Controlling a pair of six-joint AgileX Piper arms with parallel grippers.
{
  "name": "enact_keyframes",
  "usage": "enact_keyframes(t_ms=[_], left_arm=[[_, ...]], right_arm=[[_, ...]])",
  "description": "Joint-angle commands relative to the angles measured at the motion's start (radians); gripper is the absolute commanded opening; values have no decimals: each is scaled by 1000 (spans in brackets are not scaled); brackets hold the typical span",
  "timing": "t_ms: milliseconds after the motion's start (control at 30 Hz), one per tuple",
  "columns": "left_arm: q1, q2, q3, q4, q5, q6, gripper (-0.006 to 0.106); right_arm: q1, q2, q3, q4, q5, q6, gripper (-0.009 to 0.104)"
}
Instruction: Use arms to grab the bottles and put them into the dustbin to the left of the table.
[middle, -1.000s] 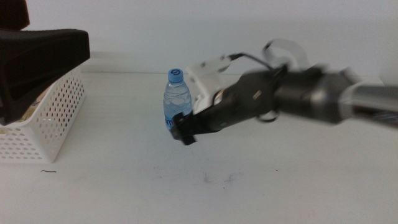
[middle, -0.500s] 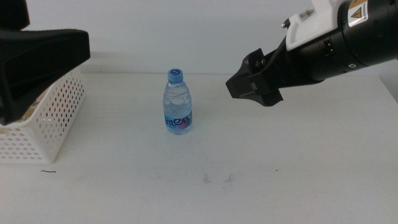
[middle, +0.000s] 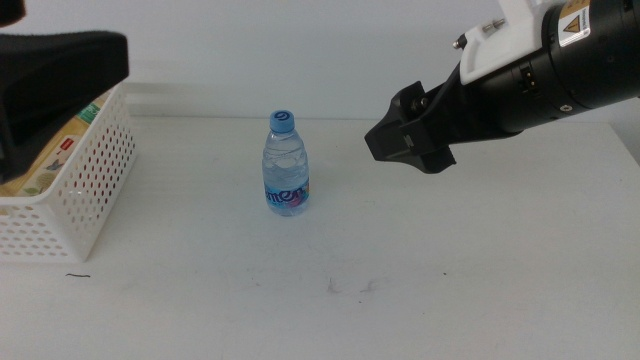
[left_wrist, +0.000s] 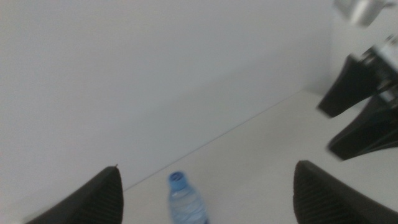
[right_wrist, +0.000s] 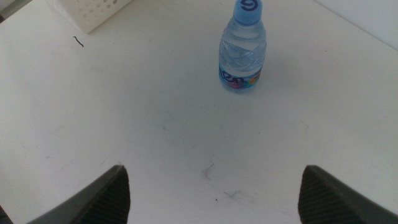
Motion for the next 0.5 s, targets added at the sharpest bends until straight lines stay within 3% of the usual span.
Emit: enact_keyframes(t_ms=[0, 167, 300, 367, 467], left_arm=[[-2, -2, 10, 77, -2, -25, 94], [-69, -2, 217, 297, -163, -455, 94], [-152, 55, 587, 541, -727, -623, 94], [-135, 151, 722, 533, -1021, -644, 94], [-109, 324, 770, 488, -1109, -649, 94]], right_arm=[[-5, -7, -3, -8, -3, 1, 72], [-5, -4, -3, -18, -3, 1, 72], [-5, -4, -3, -17, -3, 1, 72], [-5, -3, -3, -17, -3, 1, 72], [-5, -2, -3, -17, -5, 1, 72]])
